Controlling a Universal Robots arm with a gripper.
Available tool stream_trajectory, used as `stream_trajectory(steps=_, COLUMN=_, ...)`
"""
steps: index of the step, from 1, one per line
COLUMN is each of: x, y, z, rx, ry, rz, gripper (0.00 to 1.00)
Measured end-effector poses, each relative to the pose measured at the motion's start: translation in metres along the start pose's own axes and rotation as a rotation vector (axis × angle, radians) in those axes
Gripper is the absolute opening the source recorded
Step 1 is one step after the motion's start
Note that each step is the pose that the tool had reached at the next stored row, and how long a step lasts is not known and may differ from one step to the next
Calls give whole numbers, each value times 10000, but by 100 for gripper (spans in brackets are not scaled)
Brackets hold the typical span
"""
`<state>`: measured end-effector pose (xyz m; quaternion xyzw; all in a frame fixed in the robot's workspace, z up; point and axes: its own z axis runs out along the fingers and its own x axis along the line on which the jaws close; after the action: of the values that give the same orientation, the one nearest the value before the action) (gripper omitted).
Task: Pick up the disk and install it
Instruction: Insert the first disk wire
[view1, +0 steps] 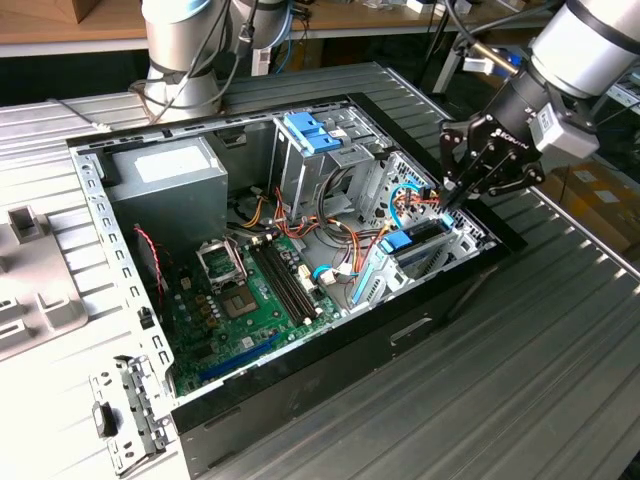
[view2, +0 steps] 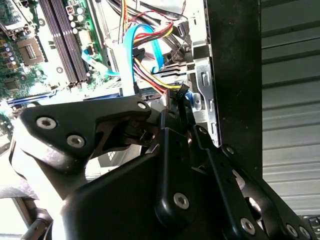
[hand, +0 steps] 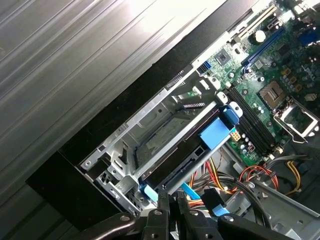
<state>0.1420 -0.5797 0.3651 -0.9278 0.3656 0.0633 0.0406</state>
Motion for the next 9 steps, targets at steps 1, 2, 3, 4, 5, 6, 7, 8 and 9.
stream_trajectory(steps=1, x=-3, y=3, z=2, rx=1, ry=0, rz=1, gripper=18)
stream_trajectory(steps=2, x=-8, y=8, z=4, rx=0, ry=0, rz=3, gripper=18)
stream_trajectory(steps=3, x=-12, y=11, z=5, rx=1, ry=0, rz=5, gripper=18)
stream_trajectory(steps=4, x=-22, y=21, z=8, rx=2, ry=1, rz=12, gripper=18)
stream_trajectory(steps=5, x=-31, y=30, z=10, rx=2, ry=1, rz=16, gripper=18)
stream_trajectory(steps=6, x=-45, y=44, z=14, rx=4, ry=1, rz=21, gripper=18)
stream_trajectory(steps=7, x=-53, y=51, z=15, rx=3, ry=1, rz=24, gripper=18)
stream_trajectory(steps=8, x=-58, y=57, z=17, rx=4, ry=1, rz=27, gripper=18)
stream_trajectory(steps=9, x=-65, y=63, z=19, rx=5, ry=1, rz=30, gripper=18)
